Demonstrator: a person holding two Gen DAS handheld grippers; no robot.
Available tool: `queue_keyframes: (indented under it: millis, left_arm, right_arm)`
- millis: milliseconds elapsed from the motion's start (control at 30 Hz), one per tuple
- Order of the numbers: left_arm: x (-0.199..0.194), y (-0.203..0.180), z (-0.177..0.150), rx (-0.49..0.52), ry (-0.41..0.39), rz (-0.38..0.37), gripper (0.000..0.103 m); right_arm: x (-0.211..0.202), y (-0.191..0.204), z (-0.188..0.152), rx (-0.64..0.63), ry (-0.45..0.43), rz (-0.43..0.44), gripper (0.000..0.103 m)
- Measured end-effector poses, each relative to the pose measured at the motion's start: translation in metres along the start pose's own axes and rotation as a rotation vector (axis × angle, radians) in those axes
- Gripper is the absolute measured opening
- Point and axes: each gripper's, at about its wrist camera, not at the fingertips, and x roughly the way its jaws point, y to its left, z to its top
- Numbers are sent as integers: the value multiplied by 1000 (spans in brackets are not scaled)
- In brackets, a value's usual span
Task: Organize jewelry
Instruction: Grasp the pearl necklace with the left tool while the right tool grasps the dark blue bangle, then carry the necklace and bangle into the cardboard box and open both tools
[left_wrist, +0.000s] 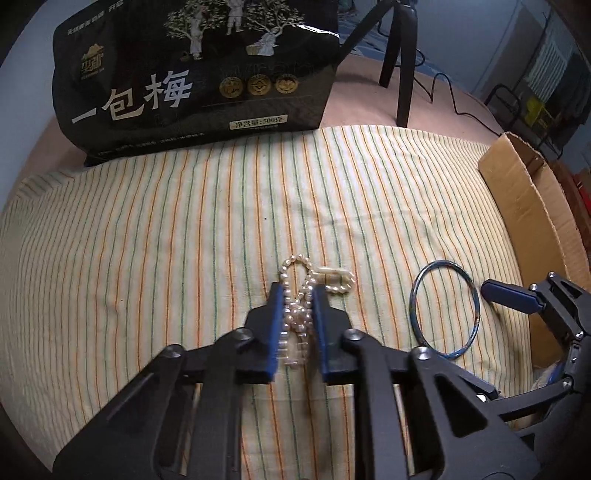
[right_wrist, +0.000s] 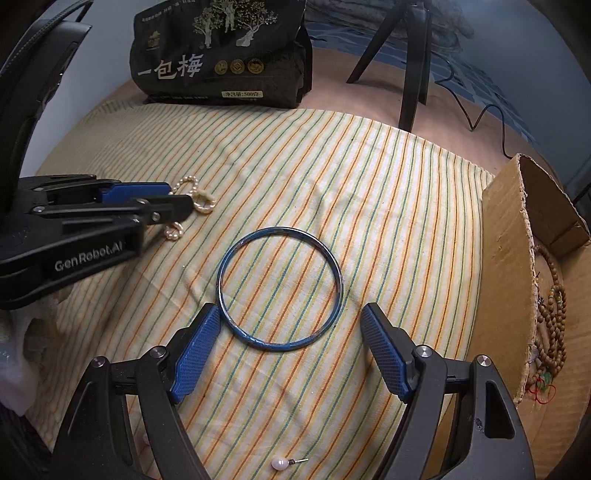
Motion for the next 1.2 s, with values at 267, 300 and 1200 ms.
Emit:
queue_keyframes:
  millis: [267, 300, 1200]
  left_arm:
    - [-8, 5, -1, -26, -10, -47, 6]
    - [-10, 7, -1, -33, -14, -52, 6]
    - [-129, 22, 16, -162, -217, -318, 5]
  right_arm:
    - [3, 4, 2, 3, 17, -2, 68]
    - [2, 5, 2, 1, 15, 1, 68]
    - [-96, -3, -3, 30, -190, -23, 67]
